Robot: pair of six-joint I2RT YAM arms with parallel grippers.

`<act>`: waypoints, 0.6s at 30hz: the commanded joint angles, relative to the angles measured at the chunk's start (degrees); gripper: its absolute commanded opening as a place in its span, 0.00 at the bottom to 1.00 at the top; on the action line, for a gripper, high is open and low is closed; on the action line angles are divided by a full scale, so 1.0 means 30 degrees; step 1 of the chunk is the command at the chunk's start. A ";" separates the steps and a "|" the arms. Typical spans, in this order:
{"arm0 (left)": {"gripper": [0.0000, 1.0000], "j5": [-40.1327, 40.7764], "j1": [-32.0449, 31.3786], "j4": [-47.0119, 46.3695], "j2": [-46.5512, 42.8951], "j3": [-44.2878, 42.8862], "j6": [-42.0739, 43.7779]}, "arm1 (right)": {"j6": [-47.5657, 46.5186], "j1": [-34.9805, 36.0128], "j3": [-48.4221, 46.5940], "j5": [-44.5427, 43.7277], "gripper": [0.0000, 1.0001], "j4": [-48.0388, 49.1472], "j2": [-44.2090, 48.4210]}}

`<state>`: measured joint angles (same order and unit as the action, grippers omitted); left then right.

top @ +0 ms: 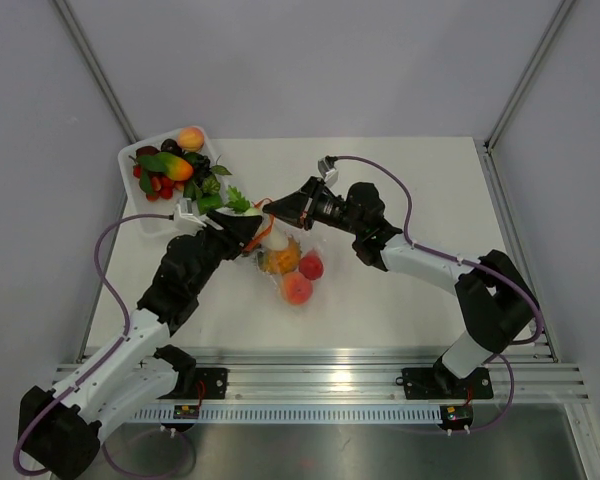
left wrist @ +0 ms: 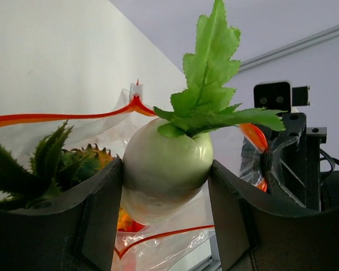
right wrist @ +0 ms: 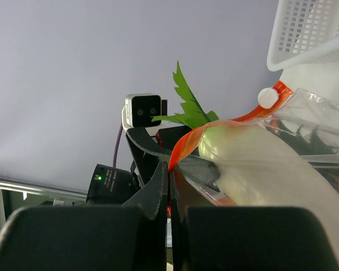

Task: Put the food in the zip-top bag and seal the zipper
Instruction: Place the fake vegetable in the zipper food storage bag.

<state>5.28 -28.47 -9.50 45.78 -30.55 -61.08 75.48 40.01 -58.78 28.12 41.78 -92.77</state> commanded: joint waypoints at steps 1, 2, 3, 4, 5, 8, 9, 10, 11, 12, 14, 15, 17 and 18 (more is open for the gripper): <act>0.00 -0.1581 -0.0149 0.0206 -0.0172 0.0338 0.0465 | 0.0210 -0.0123 -0.0473 0.0090 0.00 0.1718 -0.0100; 0.00 -0.2164 -0.0149 0.0265 -0.0172 0.0280 0.0670 | 0.0268 -0.0094 -0.0416 0.0090 0.00 0.1776 -0.0159; 0.07 -0.2373 -0.0149 0.0555 -0.0027 0.0192 0.1136 | 0.0269 -0.0094 -0.0415 0.0090 0.00 0.1806 -0.0247; 0.17 -0.2549 -0.0149 0.0819 0.0033 0.0075 0.1373 | 0.0327 -0.0094 -0.0386 0.0090 0.00 0.1835 -0.0277; 0.43 -0.2696 -0.0149 0.1054 0.0120 -0.0129 0.1578 | 0.0356 -0.0094 -0.0299 0.0090 0.00 0.1893 -0.0335; 0.65 -0.3223 -0.0149 0.1700 0.0180 -0.0160 0.2078 | 0.0240 -0.0094 -0.0181 -0.0056 0.00 0.1806 -0.0190; 0.70 -0.3369 -0.0149 0.1991 0.0122 -0.0160 0.2223 | 0.0181 -0.0123 -0.0181 -0.0086 0.00 0.1661 -0.0102; 0.77 -0.3429 -0.0149 0.2110 -0.0082 -0.0189 0.2283 | 0.0094 -0.0094 -0.0181 -0.0115 0.00 0.1601 -0.0072; 0.88 -0.3458 -0.0149 0.2227 -0.0171 -0.0247 0.2545 | 0.0064 -0.0094 -0.0210 -0.0115 0.00 0.1543 -0.0014; 0.95 -0.3430 -0.0149 0.2721 -0.0288 -0.0567 0.2808 | 0.0035 -0.0094 -0.0210 -0.0144 0.00 0.1426 0.0015; 0.99 -0.3459 -0.0149 0.3715 -0.0581 -0.1124 0.3742 | -0.0024 -0.0094 -0.0239 -0.0115 0.00 0.1338 0.0045; 0.99 -0.3546 -0.0149 0.4099 -0.0698 -0.1736 0.4096 | -0.0053 -0.0094 -0.0239 -0.0115 0.00 0.1337 0.0074; 0.99 -0.3779 -0.0149 0.5238 -0.1106 -0.2384 0.5119 | -0.0025 -0.0123 -0.0239 -0.0086 0.00 0.1308 0.0133; 0.99 -0.3781 -0.0149 0.5594 -0.1312 -0.2880 0.5444 | -0.0053 -0.0094 -0.0239 -0.0057 0.00 0.1279 0.0162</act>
<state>-3.18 -28.53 3.86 44.60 -33.54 -50.72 75.64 40.01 -58.78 28.12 41.76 -94.19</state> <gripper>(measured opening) 0.987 0.010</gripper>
